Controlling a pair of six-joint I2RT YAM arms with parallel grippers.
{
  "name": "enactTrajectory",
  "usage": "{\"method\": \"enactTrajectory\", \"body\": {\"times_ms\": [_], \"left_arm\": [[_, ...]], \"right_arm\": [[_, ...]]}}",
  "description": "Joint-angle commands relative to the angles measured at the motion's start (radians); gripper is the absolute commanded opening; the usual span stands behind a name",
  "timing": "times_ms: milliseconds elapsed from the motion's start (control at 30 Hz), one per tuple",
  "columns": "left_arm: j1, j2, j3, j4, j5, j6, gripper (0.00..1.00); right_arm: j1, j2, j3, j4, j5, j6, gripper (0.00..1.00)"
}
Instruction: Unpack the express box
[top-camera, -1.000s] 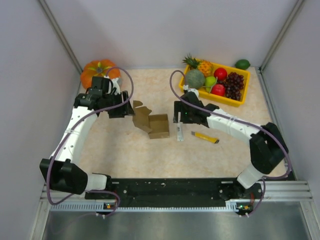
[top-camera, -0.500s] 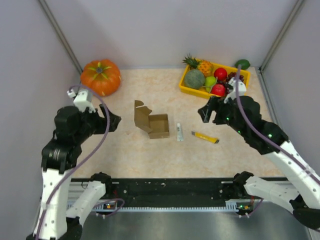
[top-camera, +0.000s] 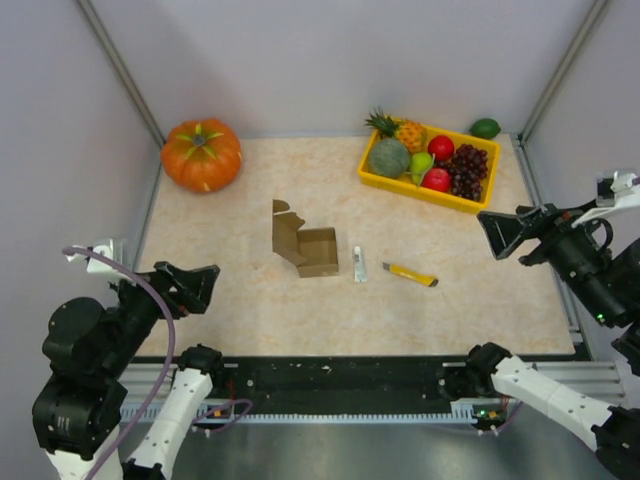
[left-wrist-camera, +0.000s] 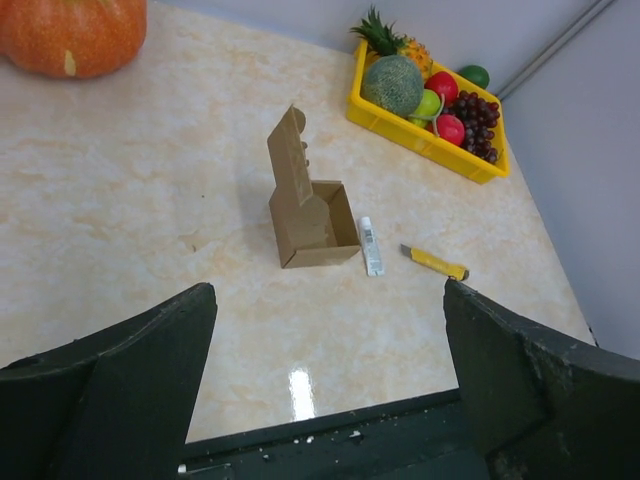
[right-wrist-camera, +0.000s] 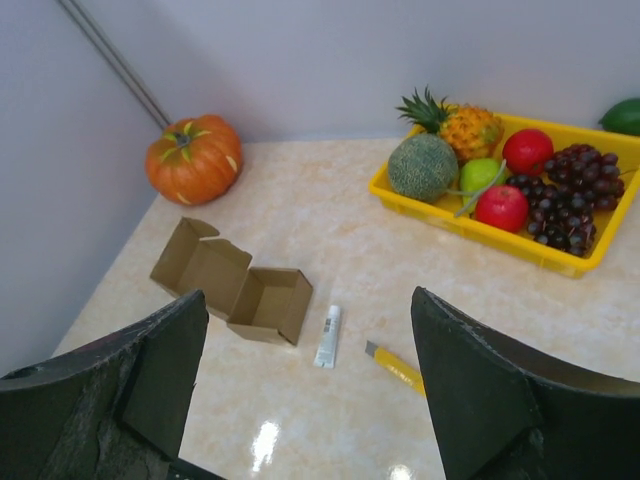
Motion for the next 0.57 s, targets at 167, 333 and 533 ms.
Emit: {"method": "enactTrajectory", "body": {"times_ms": [167,333,533], "left_arm": [[0.0,0.046,0.099,-0.131,-0.039,-0.019,0.99],[0.0,0.047,0.129,-0.14,-0.045,-0.021,0.99],[0.0,0.044,0.152,-0.148,-0.102,-0.021,0.99]], "right_arm": [[-0.005,0.083,0.189,-0.125,0.007,-0.103,0.82],[-0.005,0.08,0.183,-0.126,-0.007,-0.106,0.82],[-0.005,0.077,0.179,-0.138,-0.026,-0.107,0.82]]}}
